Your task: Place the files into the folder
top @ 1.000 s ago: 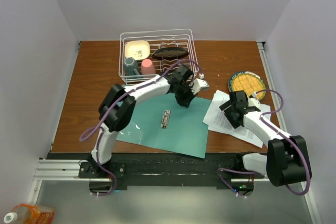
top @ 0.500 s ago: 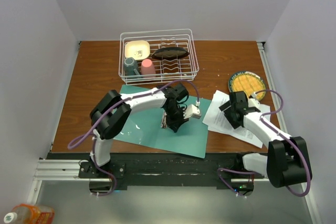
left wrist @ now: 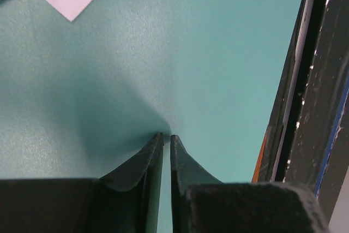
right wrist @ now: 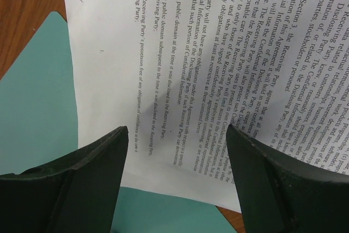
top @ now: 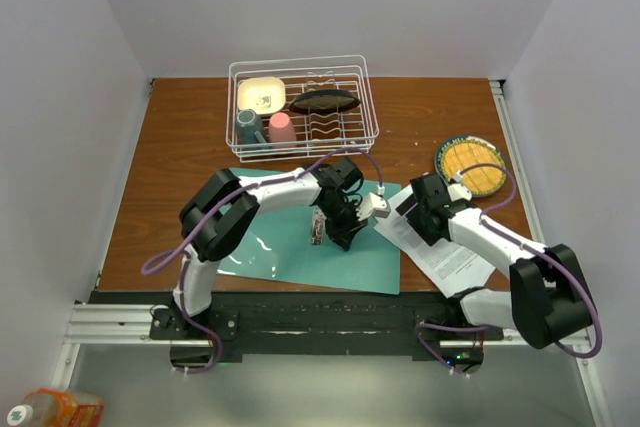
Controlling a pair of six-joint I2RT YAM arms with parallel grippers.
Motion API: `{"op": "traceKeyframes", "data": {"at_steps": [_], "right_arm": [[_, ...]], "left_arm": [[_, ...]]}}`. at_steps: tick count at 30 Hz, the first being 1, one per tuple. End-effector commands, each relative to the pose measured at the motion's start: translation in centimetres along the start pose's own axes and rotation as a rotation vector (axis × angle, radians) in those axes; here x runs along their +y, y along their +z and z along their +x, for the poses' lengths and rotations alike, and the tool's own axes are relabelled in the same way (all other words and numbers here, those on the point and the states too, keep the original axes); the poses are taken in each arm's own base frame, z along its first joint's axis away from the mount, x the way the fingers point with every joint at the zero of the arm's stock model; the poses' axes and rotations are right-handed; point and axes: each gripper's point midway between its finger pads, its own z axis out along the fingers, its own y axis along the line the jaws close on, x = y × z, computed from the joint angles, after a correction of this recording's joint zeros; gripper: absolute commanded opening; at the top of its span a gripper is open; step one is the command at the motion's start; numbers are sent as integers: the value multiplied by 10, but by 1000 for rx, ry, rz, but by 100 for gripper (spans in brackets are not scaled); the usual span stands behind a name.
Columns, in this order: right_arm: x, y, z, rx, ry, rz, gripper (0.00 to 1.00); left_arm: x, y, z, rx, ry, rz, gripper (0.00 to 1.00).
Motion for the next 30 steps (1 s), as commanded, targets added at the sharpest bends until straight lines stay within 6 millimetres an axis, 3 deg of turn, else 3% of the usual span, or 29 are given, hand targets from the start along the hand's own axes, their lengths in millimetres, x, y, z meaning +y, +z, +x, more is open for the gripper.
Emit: {"op": "traceKeyframes", "data": {"at_steps": [1, 2, 4, 9, 14, 22, 30], "right_arm": [[0, -1, 2, 4, 28, 21, 76], [-1, -1, 3, 4, 26, 23, 76], [-7, 0, 4, 0, 28, 32, 76], [-14, 3, 10, 9, 34, 30, 76], [-16, 4, 13, 16, 33, 30, 75], [-17, 4, 14, 16, 42, 18, 75], [-19, 4, 16, 21, 40, 13, 75]], "left_arm": [[12, -5, -33, -106, -52, 5, 22], [10, -7, -38, -134, -114, 53, 31], [29, -22, -48, -199, -226, 58, 40], [59, -39, -73, -312, -348, 89, 43], [51, -38, -99, -367, -394, 220, 45], [57, -6, -88, -305, -443, 203, 44], [75, -9, -93, -333, -445, 118, 43]]}}
